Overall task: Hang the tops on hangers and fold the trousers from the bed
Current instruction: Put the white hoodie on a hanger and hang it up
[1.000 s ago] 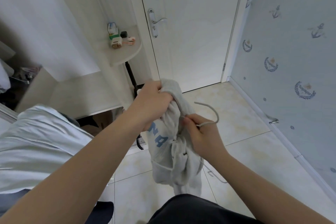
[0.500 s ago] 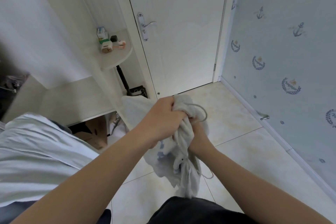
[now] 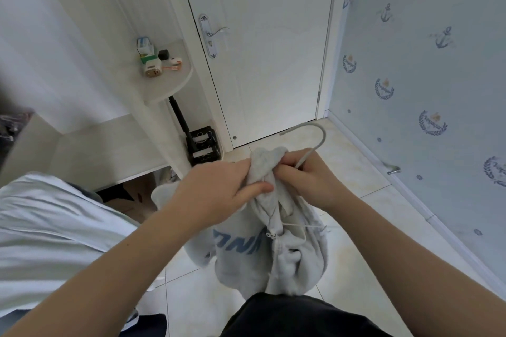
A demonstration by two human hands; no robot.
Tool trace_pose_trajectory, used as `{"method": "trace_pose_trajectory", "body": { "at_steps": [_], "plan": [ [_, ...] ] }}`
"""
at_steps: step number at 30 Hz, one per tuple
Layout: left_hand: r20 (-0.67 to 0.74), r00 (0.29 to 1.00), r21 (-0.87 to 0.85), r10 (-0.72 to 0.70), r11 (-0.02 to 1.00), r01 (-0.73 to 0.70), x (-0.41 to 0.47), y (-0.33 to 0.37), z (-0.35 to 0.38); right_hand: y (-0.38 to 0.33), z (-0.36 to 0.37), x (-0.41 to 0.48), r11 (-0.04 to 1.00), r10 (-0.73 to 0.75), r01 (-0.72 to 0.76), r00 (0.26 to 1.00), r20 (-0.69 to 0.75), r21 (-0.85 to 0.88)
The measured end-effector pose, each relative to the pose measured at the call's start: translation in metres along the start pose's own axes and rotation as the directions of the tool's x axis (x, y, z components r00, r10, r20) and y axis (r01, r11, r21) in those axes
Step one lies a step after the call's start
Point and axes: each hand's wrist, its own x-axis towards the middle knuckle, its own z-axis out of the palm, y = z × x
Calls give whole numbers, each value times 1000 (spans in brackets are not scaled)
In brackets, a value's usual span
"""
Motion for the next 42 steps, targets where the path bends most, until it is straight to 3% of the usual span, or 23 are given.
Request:
{"method": "trace_pose_trajectory", "body": {
  "at_steps": [4,7,11,12,14,16,18,21,24,28,31,34,37,42],
  "plan": [
    [-13,997,-245,-81,967,75,-3,9,20,12,11,8,972,-39,13,993,-109,-233],
    [-16,976,-431,-216,883,188,-11,-3,31,21,5,2,911,-119,56,984,-130,-409],
    [-197,896,-627,-398,754,196,-27,-20,41,43,-1,-27,885,-247,37,882,-401,-464],
    [-230,879,-659,-418,731,175,-30,-19,43,50,3,-32,912,-186,12,903,-387,-411],
    [-255,859,-713,-445,686,143,-34,-14,46,61,20,-38,938,19,-83,982,-190,-336],
    [-280,837,-760,-470,641,106,-37,-8,47,73,36,-34,925,137,-111,989,46,-364],
    [-294,807,-801,-512,593,85,-39,-6,48,82,50,-26,910,145,-62,974,174,-409],
    [-302,760,-836,-575,543,79,-45,-8,49,93,61,-23,868,72,16,985,157,-496],
    [-296,729,-842,-617,529,105,-53,-18,50,94,65,-33,908,70,-10,989,127,-420],
    [-286,706,-846,-648,517,132,-60,-21,56,99,62,-26,883,263,-131,933,244,-452],
    [-265,712,-857,-650,498,135,-62,-21,58,117,55,-15,783,501,-241,792,350,-573],
    [-274,705,-859,-654,496,126,-67,-29,56,147,39,-15,617,656,-238,683,322,-751],
    [-267,730,-843,-630,519,139,-74,-40,55,168,25,-22,476,682,-136,681,268,-869],
    [-231,771,-792,-594,574,206,-93,-55,58,171,-1,-17,263,594,60,777,210,-963]
  ]
}}
